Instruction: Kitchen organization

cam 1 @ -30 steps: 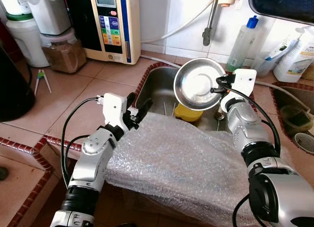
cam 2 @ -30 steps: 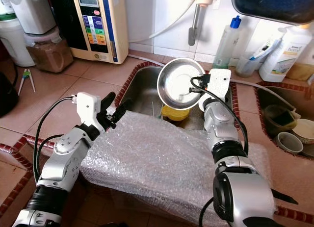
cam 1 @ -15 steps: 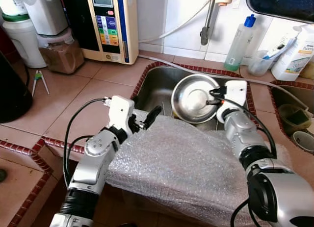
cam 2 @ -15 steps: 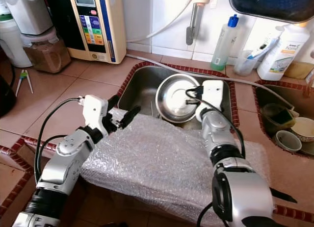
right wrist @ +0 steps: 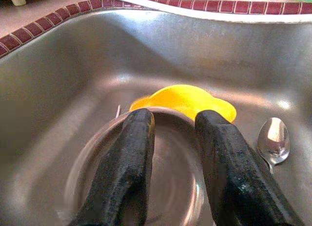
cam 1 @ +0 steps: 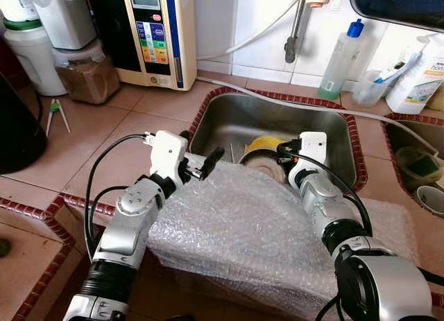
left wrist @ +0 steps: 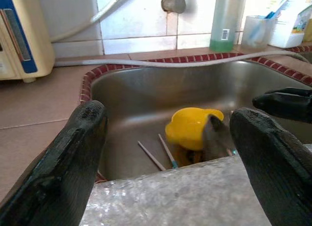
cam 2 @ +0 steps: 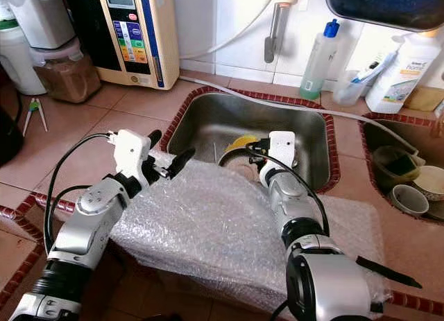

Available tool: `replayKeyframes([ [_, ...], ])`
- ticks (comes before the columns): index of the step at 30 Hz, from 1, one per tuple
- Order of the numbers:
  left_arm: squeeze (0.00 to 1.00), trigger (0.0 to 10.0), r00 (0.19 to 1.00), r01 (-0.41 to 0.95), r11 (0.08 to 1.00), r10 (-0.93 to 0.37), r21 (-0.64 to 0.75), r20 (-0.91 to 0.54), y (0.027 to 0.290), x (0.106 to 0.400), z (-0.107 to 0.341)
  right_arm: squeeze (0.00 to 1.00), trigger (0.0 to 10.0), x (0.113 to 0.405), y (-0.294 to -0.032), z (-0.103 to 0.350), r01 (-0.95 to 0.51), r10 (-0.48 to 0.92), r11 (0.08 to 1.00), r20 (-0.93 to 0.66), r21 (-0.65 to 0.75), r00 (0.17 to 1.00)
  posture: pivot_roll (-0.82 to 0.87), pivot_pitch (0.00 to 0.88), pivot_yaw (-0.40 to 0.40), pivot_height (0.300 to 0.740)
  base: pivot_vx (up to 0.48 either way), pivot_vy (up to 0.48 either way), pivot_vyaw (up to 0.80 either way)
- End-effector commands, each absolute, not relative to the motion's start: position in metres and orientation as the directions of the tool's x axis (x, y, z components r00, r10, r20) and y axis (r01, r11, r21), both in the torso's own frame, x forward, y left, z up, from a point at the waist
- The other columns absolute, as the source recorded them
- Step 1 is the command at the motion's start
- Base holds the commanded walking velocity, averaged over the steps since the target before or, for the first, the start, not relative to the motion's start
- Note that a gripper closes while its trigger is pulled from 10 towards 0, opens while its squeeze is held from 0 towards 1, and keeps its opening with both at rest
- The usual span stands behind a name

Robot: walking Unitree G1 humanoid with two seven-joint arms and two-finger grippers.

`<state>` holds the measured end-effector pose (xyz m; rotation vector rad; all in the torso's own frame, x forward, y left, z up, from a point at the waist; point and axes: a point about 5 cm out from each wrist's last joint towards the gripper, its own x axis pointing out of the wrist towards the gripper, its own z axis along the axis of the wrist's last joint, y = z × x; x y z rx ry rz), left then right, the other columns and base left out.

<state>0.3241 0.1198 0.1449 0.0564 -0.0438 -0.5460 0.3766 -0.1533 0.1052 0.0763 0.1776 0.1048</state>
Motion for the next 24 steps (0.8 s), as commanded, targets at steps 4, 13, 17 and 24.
replayKeyframes([
  [4,1.00,10.0,0.861,0.504,0.859,-0.508,0.089,0.024,0.124,0.328,0.146,1.00,10.0,0.382,-0.162,0.119,-0.092,0.098,0.994,-0.120,0.061,0.988,0.02,0.032,0.032,0.740,0.000,0.000,0.00],
  [13,1.00,10.0,0.876,0.478,0.874,-0.482,0.084,0.033,0.125,0.332,0.150,1.00,10.0,0.382,-0.160,0.134,-0.224,0.222,0.971,-0.025,-0.081,0.975,0.01,0.019,0.031,0.740,0.000,0.000,0.00],
  [17,1.00,10.0,0.906,0.416,0.904,-0.422,0.097,0.041,0.132,0.335,0.152,1.00,10.0,0.379,-0.166,0.137,-0.259,0.260,0.959,0.001,-0.116,0.965,0.00,0.016,0.031,0.740,0.000,0.000,0.00],
  [24,1.00,10.0,0.935,0.345,0.936,-0.349,0.065,0.059,0.142,0.333,0.155,1.00,10.0,0.361,-0.188,0.151,-0.309,0.340,0.917,0.092,-0.252,0.936,-0.03,0.003,0.052,0.740,0.000,0.000,0.00],
])
